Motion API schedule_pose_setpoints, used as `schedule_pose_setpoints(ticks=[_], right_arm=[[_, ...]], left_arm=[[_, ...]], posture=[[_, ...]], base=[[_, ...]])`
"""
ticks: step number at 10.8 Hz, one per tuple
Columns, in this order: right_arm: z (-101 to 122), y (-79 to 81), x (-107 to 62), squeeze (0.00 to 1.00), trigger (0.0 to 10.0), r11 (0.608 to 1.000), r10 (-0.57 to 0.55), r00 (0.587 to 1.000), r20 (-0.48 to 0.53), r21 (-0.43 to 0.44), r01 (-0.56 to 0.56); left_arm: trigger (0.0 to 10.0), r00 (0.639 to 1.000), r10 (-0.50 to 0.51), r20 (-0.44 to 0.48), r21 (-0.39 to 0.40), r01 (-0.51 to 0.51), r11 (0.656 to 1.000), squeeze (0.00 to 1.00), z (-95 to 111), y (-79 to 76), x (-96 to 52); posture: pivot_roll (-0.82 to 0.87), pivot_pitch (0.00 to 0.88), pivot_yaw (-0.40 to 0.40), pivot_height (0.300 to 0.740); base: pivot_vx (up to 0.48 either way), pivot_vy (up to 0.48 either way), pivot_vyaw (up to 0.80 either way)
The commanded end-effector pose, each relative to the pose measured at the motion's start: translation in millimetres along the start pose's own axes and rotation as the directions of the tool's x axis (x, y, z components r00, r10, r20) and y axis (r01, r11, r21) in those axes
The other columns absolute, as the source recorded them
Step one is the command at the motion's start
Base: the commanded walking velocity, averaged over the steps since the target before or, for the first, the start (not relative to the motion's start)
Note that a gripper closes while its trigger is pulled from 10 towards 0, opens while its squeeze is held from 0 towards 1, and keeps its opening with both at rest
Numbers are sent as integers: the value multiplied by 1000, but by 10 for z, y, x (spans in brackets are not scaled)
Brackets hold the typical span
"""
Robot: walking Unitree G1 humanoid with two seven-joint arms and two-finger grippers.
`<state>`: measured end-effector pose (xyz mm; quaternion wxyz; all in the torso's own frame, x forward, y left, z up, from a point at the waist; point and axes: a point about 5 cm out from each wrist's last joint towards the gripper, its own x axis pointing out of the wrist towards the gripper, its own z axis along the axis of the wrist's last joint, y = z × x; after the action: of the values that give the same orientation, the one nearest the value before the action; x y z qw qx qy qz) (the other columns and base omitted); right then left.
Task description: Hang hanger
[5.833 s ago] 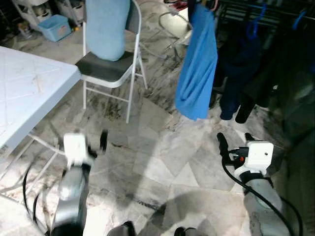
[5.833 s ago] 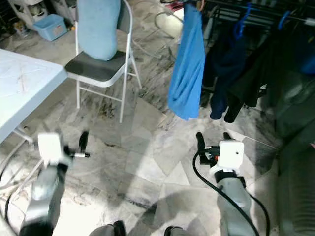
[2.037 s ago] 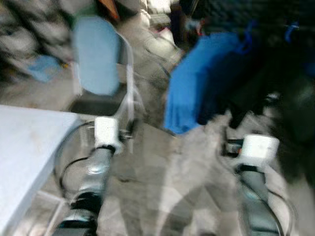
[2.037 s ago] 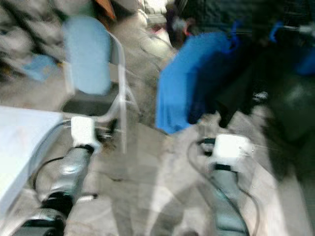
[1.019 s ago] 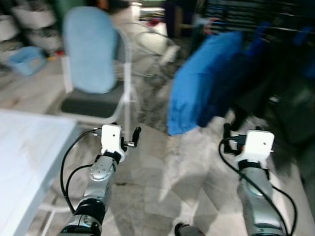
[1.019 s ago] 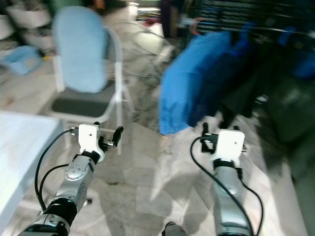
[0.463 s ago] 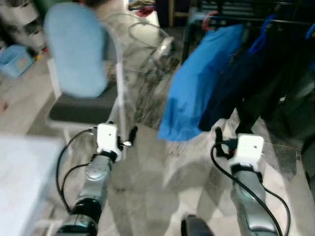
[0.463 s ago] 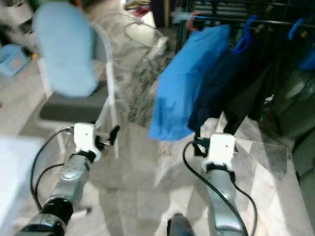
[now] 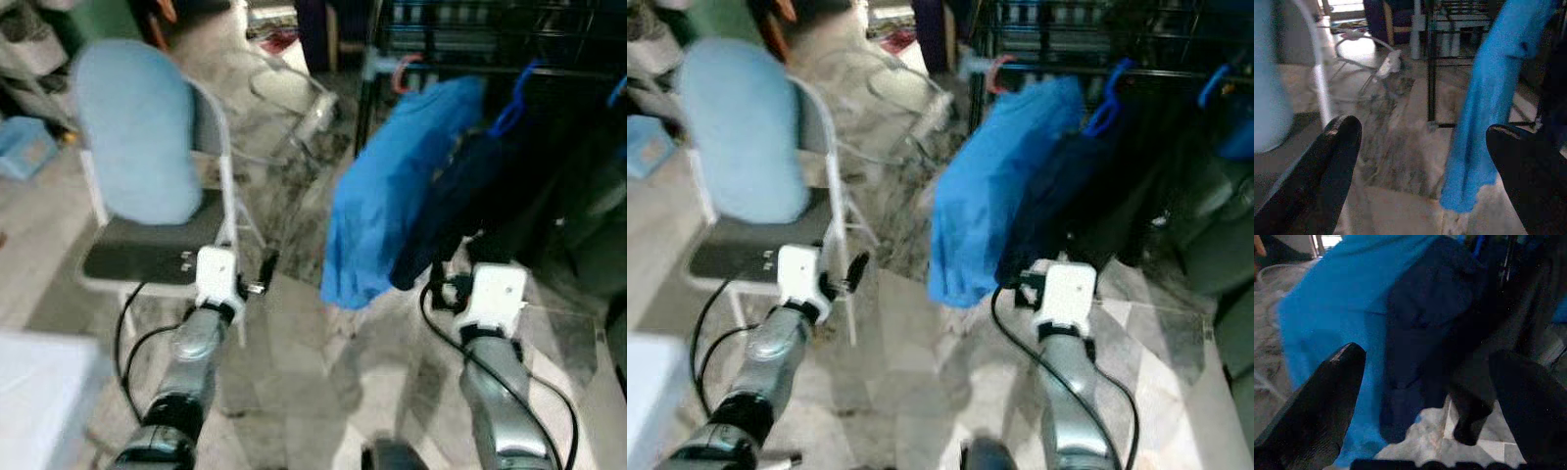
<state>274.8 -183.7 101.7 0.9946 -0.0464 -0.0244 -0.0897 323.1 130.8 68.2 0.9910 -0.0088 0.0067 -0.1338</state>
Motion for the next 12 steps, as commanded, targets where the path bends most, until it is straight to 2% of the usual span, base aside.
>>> schedule_pose_setpoints(ticks=[1,8,12], right_arm=[[-14,-18,-2,0,10000,1000,-5,1000,-3,-6,4],[-34,29,-14,0,10000,1000,10,1000,4,-19,-10],[-40,42,2,0,10000,1000,13,1000,7,-24,-13]], left_arm=[[10000,1000,-6,-11,-3,6,1000,0,-20,-9,-4],[10000,999,-13,-33,-11,13,1000,0,-72,-48,-10],[10000,999,3,-38,-36,-4,999,0,-67,-79,26]], posture=[[-207,137,100,740],[-209,101,103,740],[-214,84,104,740]], base=[[341,337,0],[311,364,0],[0,72,0]])
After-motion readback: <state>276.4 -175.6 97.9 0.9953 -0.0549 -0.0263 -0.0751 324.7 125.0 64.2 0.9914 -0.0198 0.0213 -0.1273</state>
